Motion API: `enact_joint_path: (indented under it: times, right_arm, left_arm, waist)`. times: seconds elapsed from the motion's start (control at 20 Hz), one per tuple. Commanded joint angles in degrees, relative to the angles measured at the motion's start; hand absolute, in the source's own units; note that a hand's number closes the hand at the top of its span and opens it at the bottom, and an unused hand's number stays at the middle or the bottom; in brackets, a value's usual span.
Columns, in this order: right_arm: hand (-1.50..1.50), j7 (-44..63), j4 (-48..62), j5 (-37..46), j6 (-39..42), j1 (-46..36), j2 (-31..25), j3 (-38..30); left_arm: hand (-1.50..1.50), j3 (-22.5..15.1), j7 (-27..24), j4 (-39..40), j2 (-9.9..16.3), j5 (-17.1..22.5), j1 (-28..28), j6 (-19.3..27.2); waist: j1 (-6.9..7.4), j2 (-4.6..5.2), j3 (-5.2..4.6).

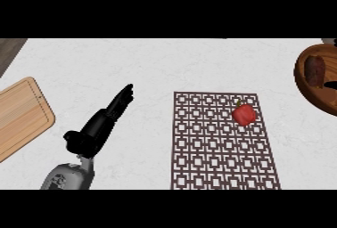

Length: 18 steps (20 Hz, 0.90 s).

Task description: Pick the sweet potato from the placemat and place it in the bowl

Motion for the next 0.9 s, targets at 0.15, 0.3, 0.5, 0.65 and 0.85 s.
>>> enact_joint_path:
  times: [0.15, 0.3, 0.5, 0.65, 0.85]
  right_arm:
    - [-1.50, -5.2, 7.9, -6.0, -4.5, -4.1, -2.6, -7.5]
    - [-1.50, -4.5, 9.0, -9.5, -8.1, -4.1, -2.4, -11.6]
    - [-1.50, -3.1, 12.2, -14.0, -6.1, -5.0, -7.0, -16.8]
    - [-1.50, -4.7, 14.9, -16.3, -2.9, -2.3, -12.3, -19.6]
    - [-1.50, -5.6, 16.9, -20.4, -1.6, -0.1, -16.3, -24.2]
  left_arm:
    - [0.00, 0.5, -0.1, -0.8, 0.2, 0.0, 0.8, -0.4]
    - [0.00, 0.1, 0.9, -2.1, 0.6, -0.8, 1.9, -0.2]
    - [0.00, 2.4, -1.0, 2.7, 0.4, 0.3, -1.0, -0.9]
    - [0.00, 0.9, 1.4, -1.2, -0.5, -0.5, 0.3, 0.4]
    - [0.00, 1.5, 0.8, 0.2, -0.1, 0.5, 0.1, -1.1]
  waist:
    - [0.01, -0.07, 0.03]
    - [-0.24, -0.17, 0.03]
    - [-0.84, 0.14, 0.02]
    - [-0.51, 0.13, 0.12]
    - [-0.73, 0.29, 0.18]
